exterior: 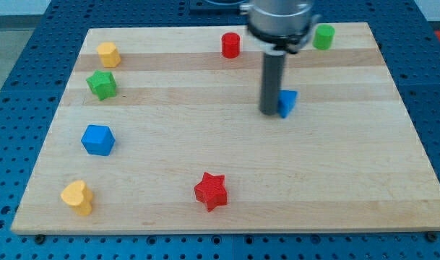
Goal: Move the blue cube to the right
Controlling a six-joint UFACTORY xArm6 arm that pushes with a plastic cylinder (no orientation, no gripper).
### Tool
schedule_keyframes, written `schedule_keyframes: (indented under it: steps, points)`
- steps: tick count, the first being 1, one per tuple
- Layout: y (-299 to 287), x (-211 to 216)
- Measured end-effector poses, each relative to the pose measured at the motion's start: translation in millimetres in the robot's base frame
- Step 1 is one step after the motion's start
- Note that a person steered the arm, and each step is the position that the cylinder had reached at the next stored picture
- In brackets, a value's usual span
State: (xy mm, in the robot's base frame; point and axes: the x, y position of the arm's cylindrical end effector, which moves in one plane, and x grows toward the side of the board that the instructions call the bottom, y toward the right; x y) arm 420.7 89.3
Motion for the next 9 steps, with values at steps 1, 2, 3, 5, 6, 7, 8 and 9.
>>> schedule_keyframes:
  steps: [1,2,3,5,6,7,8,9]
  points:
    - [43,-5]
    - [46,-5]
    - [46,-5]
    - [69,-5]
    - [88,-4]
    - [92,-4]
    - [96,-4]
    - [95,-4]
